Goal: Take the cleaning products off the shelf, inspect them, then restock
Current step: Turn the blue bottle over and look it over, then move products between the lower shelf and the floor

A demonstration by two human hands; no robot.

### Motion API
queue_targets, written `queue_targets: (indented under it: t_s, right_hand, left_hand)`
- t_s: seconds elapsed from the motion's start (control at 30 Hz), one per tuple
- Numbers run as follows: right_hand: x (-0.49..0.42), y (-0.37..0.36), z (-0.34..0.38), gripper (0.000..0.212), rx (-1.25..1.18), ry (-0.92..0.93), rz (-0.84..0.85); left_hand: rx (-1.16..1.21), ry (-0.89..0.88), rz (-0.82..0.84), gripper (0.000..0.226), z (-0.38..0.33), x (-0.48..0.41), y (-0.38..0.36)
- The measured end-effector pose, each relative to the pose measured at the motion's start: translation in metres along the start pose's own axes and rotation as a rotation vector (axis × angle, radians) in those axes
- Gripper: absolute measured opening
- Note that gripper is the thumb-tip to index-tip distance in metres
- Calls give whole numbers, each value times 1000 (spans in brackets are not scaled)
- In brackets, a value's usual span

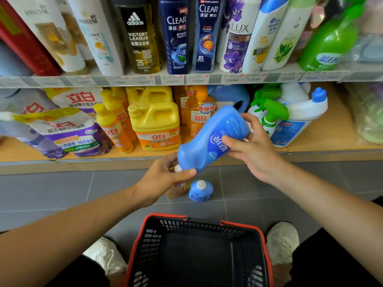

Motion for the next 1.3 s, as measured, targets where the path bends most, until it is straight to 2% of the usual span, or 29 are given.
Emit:
queue_targets:
  t_s: [0.13, 0.27, 0.33, 0.4, 0.43, 0.5, 0.6, 0.67, 0.77, 0.9, 1.03, 1.2, 1.3]
  right_hand:
    - [-9, -6, -10, 81, 106, -108, 46]
    - [-18, -24, -27, 72, 154, -197, 126]
    - [-25, -32, -35, 62, 264, -235, 227]
    - [-37, -37, -40, 54, 488, -224, 317]
    - [-47, -38, -40, 53, 589, -186, 289]
    - [-70, -35, -32, 60, 705, -76, 122]
    - [-102, -30, -14, 70, 820, 79, -97]
    - [-120, -30, -14, 77, 852, 119, -116]
    - [-133, -33, -23, 89, 884, 88, -90]
    - [-139, -32, -32, 96, 922, 102, -129]
    - [-131, -38, -37, 86, 931, 150, -166]
    - [-106, -52, -45, 58, 1042, 296, -354]
    - [-113, -54, -40, 80, 988, 222, -357]
  left_hand:
    - [92, -83, -171, 59, -10, 9, 15]
    - [43, -242, -244, 47, -25, 20, 34]
    - [-91, -335, -288, 44, -35, 25, 47]
    - [-328, -433, -333, 43, -45, 29, 64]
    - [-446, -472, -340, 45, -51, 31, 71]
    - [-614, -496, -321, 49, -59, 35, 83]
    - [-860, -461, -343, 43, -61, 41, 99]
    - [-956, -398, -362, 46, -52, 43, 113]
    - [-978, -275, -371, 47, -28, 41, 133]
    - [-1047, -158, -376, 45, 2, 34, 148]
    - [-1059, -82, -372, 43, 26, 19, 152]
    - [-963, -11, -453, 43, 71, 4, 151]
    - [-926, 15, -478, 45, 91, 0, 151]
Point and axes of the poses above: each hand's wrist, its own x-axis away from the middle knuckle, its own y-axis out of the back of the hand, z = x × y, the point moved 1 cm from there along -x, towards the middle knuckle, and after that the axes turned 14 degrees about x, right-handed, at the moved point
